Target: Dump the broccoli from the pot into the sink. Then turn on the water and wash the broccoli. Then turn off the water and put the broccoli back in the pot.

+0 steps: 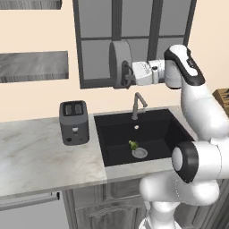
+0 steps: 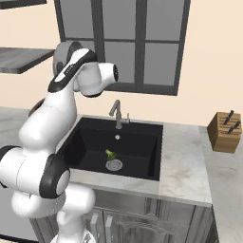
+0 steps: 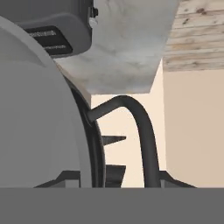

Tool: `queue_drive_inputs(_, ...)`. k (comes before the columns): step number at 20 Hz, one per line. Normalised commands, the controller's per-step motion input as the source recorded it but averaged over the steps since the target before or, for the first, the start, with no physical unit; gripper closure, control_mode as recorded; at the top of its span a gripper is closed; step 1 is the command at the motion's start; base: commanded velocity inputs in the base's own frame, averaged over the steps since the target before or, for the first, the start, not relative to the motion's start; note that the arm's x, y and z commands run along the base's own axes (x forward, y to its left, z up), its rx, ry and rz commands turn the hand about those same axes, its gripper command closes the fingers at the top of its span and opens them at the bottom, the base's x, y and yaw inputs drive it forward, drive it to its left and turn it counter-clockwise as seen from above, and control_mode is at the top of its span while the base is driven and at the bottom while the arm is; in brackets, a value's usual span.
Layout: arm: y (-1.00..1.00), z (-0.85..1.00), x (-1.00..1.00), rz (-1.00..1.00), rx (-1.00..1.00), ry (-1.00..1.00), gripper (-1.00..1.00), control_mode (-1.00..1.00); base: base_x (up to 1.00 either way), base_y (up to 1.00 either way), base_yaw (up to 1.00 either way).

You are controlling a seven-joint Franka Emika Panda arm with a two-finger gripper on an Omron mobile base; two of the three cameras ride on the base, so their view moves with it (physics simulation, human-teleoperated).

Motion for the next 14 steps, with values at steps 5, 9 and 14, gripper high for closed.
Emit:
queue_drive_inputs(5, 0.34, 0.00, -0.89, 0.00, -0.32, -0.03, 1.00, -1.00, 0.00, 0.00, 0.00)
queue_drive_inputs(9, 0.50, -0.04, -0.97, 0.03, -0.34, 0.00, 1.00, -1.00, 0.00, 0.00, 0.00)
queue_drive_inputs(14, 0.54, -0.24, -0.97, 0.07, -0.35, 0.00, 1.00, -1.00, 0.00, 0.00, 0.00)
